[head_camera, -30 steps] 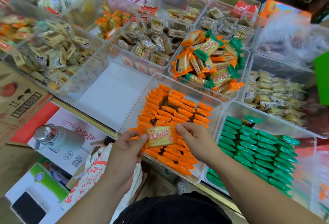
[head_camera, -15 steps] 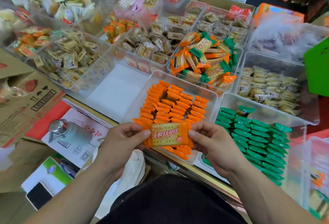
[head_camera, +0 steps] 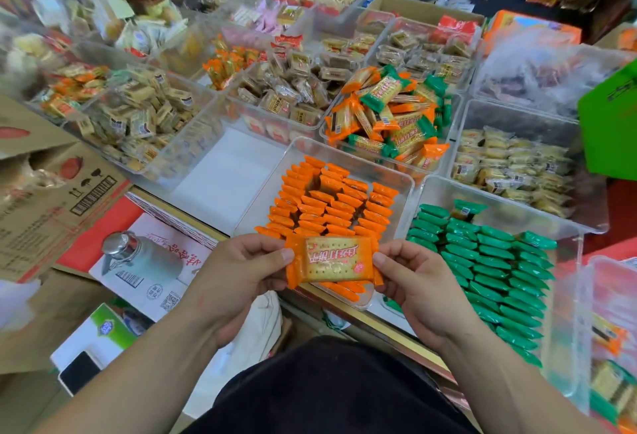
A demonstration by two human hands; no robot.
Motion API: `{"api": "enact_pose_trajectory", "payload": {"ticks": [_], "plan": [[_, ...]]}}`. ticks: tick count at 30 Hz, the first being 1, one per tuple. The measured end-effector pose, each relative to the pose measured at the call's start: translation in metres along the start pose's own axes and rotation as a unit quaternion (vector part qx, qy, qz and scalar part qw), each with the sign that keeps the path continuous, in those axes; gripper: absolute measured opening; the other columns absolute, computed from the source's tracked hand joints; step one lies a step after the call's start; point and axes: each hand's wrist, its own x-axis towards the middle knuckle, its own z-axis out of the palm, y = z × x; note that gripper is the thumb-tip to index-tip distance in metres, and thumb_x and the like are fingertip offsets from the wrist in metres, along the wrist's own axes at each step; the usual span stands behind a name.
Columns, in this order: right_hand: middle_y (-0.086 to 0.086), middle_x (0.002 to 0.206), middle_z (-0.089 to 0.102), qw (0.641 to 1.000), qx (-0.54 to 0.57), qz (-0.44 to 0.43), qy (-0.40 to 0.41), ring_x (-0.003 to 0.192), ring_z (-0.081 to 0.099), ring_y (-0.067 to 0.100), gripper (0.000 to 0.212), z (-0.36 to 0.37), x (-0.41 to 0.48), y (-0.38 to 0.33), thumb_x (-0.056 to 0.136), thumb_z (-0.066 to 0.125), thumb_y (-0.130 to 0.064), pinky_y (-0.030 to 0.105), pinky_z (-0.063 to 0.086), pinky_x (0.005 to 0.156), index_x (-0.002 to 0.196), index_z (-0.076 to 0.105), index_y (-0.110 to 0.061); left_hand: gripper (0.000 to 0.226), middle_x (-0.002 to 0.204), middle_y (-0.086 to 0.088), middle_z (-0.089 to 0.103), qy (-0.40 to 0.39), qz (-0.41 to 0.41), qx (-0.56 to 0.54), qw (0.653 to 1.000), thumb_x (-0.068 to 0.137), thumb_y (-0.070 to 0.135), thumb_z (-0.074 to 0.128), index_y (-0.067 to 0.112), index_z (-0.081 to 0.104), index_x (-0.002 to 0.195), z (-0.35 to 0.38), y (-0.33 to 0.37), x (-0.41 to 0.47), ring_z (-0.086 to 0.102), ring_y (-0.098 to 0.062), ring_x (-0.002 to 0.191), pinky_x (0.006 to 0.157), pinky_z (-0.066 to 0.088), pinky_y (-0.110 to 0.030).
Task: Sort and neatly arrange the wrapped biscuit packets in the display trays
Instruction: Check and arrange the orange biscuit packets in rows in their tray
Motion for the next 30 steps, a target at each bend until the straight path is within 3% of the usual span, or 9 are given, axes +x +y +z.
{"api": "enact_pose_trajectory", "payload": {"ticks": [2, 6, 11, 14, 17, 21, 23, 26, 30], "plan": [[0.013, 0.078, 0.066, 1.0, 0.025, -0.004, -0.008, 0.066, 0.062, 0.019, 0.025, -0.001, -0.002, 0.001, 0.085, 0.067, -0.004, 0.026, 0.051, 0.056, 0.109, 0.058, -0.007, 0.016, 0.075, -0.017, 0.068, 0.01, 0.018, 0.007, 1.0, 0.088, -0.003, 0.067, 0.005, 0.068, 0.102, 0.002, -0.001, -0.002, 0.06, -0.018, 0.059, 0.057, 0.049, -0.027], [0.013, 0.084, 0.069, 0.998, 0.059, 0.0, -0.024, 0.07, 0.064, 0.017, 0.01, -0.002, -0.006, -0.001, 0.088, 0.06, 0.002, 0.024, 0.053, 0.058, 0.097, 0.064, -0.002, 0.018, 0.085, -0.019, 0.072, 0.032, 0.069, 0.028, 0.997, 0.092, -0.001, 0.064, 0.011, 0.073, 0.102, 0.007, -0.003, -0.005, 0.064, -0.021, 0.068, 0.063, 0.054, -0.032], [0.017, 0.092, 0.072, 0.992, 0.109, 0.058, -0.039, 0.073, 0.068, 0.019, 0.029, -0.006, -0.005, -0.003, 0.083, 0.056, 0.016, 0.024, 0.056, 0.063, 0.096, 0.078, 0.002, 0.026, 0.071, -0.013, 0.068, 0.048, 0.133, 0.092, 0.986, 0.091, -0.007, 0.063, 0.014, 0.071, 0.104, 0.007, 0.0, -0.013, 0.06, -0.012, 0.056, 0.057, 0.051, -0.021], [0.018, 0.095, 0.073, 0.992, 0.102, 0.054, -0.054, 0.078, 0.07, 0.02, 0.035, -0.004, -0.006, -0.002, 0.07, 0.066, 0.01, 0.025, 0.057, 0.068, 0.103, 0.076, 0.003, 0.028, 0.077, -0.008, 0.072, 0.06, 0.143, 0.101, 0.983, 0.092, -0.012, 0.058, 0.009, 0.076, 0.098, 0.005, -0.001, -0.016, 0.064, -0.012, 0.062, 0.06, 0.053, -0.019], [0.014, 0.085, 0.072, 0.998, 0.045, 0.028, -0.039, 0.075, 0.067, 0.019, 0.027, -0.004, -0.005, -0.001, 0.071, 0.071, -0.005, 0.025, 0.056, 0.067, 0.098, 0.077, -0.001, 0.03, 0.086, -0.01, 0.076, 0.027, 0.142, 0.116, 0.983, 0.089, -0.014, 0.06, 0.007, 0.076, 0.104, 0.004, 0.002, -0.022, 0.072, -0.018, 0.077, 0.063, 0.056, -0.021], [0.009, 0.074, 0.061, 0.998, -0.06, -0.006, -0.011, 0.073, 0.054, 0.02, 0.022, -0.003, -0.005, 0.0, 0.075, 0.073, -0.032, 0.033, 0.048, 0.071, 0.08, 0.077, -0.011, 0.012, 0.067, -0.009, 0.072, 0.039, 0.14, 0.194, 0.97, 0.088, 0.004, 0.071, 0.014, 0.079, 0.087, 0.002, 0.004, -0.025, 0.065, -0.013, 0.061, 0.051, 0.047, -0.021], [0.011, 0.077, 0.061, 0.998, -0.054, 0.002, -0.027, 0.075, 0.053, 0.022, 0.024, -0.002, -0.006, -0.002, 0.08, 0.076, -0.035, 0.037, 0.047, 0.074, 0.079, 0.075, -0.01, 0.012, 0.063, -0.009, 0.069, 0.055, 0.131, 0.205, 0.968, 0.09, 0.007, 0.069, 0.011, 0.078, 0.082, 0.0, 0.002, -0.023, 0.06, -0.013, 0.055, 0.05, 0.046, -0.024], [0.018, 0.094, 0.07, 0.993, 0.05, 0.071, -0.077, 0.082, 0.063, 0.027, 0.016, 0.002, -0.007, -0.007, 0.085, 0.067, -0.022, 0.041, 0.054, 0.081, 0.077, 0.075, -0.01, 0.015, 0.062, -0.011, 0.059, 0.025, 0.061, 0.091, 0.994, 0.091, 0.006, 0.067, -0.008, 0.07, 0.086, -0.005, 0.001, -0.018, 0.051, -0.016, 0.05, 0.051, 0.038, -0.03], [0.026, 0.114, 0.069, 0.971, 0.158, 0.137, -0.113, 0.085, 0.071, 0.025, 0.016, 0.006, -0.008, -0.008, 0.088, 0.059, -0.014, 0.026, 0.056, 0.058, 0.088, 0.073, -0.005, 0.023, 0.061, -0.008, 0.051, -0.048, -0.014, -0.028, 0.998, 0.075, 0.015, 0.076, -0.005, 0.065, 0.08, -0.009, 0.001, -0.015, 0.043, -0.016, 0.049, 0.048, 0.036, -0.021]]}}
